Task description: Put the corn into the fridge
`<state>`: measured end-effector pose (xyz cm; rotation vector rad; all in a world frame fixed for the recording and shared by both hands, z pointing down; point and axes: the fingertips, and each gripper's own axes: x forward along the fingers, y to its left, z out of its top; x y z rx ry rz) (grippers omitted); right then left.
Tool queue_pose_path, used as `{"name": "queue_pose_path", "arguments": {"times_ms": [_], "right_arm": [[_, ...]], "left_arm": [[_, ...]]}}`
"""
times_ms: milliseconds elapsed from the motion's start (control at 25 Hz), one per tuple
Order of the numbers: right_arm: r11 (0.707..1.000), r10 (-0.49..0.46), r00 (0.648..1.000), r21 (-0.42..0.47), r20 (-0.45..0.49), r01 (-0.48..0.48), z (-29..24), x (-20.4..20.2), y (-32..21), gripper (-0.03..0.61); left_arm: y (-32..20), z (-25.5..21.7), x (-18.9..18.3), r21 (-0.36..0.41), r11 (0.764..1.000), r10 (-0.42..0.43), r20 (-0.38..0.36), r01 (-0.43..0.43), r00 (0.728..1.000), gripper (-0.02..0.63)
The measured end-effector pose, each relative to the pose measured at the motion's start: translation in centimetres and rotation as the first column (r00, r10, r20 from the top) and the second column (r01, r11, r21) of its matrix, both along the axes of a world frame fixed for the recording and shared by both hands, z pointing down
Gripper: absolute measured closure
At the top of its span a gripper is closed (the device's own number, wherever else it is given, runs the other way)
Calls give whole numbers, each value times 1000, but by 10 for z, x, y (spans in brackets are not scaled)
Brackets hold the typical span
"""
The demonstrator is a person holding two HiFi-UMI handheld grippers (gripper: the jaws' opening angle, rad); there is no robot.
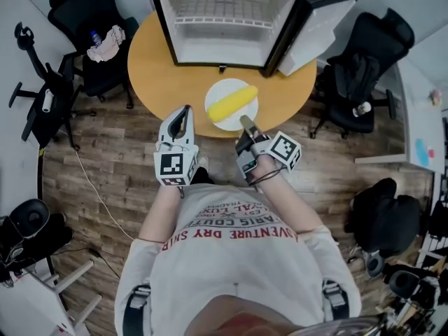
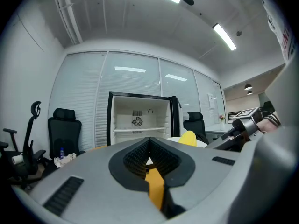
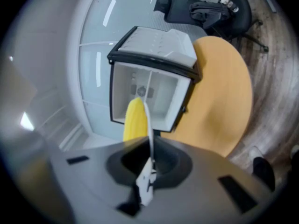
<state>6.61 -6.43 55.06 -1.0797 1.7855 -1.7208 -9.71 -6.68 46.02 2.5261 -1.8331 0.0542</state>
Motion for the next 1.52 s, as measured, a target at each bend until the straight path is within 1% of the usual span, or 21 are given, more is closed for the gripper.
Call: {"name": "queue_pose_path", "arguments": {"times_ms": [200,360,560,720,960,1280,1520], "right_arm": [[997,73,997,-16,-26,-74,-4,-25,-55,545],[993,115,993,-11,-10,-115,-10,-28,-89,544],[987,159,987,-12,-1,-159,-15,-41,-127,545],[983,182,983,-9,-2,-182,-20,-44,-154,545],[979,201,980,16,-8,-201,-34,-34,-190,545],[978,210,977,9,15,-211,-45,-16,-237,544],[975,224,975,1,1,-224,-43,-8,-267,543]], "left_arm": [[-70,-6,-26,-6,998,63,-10,-63,998,586],[-110,-12,-22,-4,994,113,11,-113,994,586],[-150,-11,-38,-12,990,137,14,-137,990,586],[-178,-7,-43,-24,989,145,-4,-145,989,586],[-205,-9,-34,-16,988,154,-15,-155,988,586],[-226,-7,-27,-30,992,123,-12,-123,992,586],[-241,-7,-21,-34,994,101,-3,-101,995,586]]}}
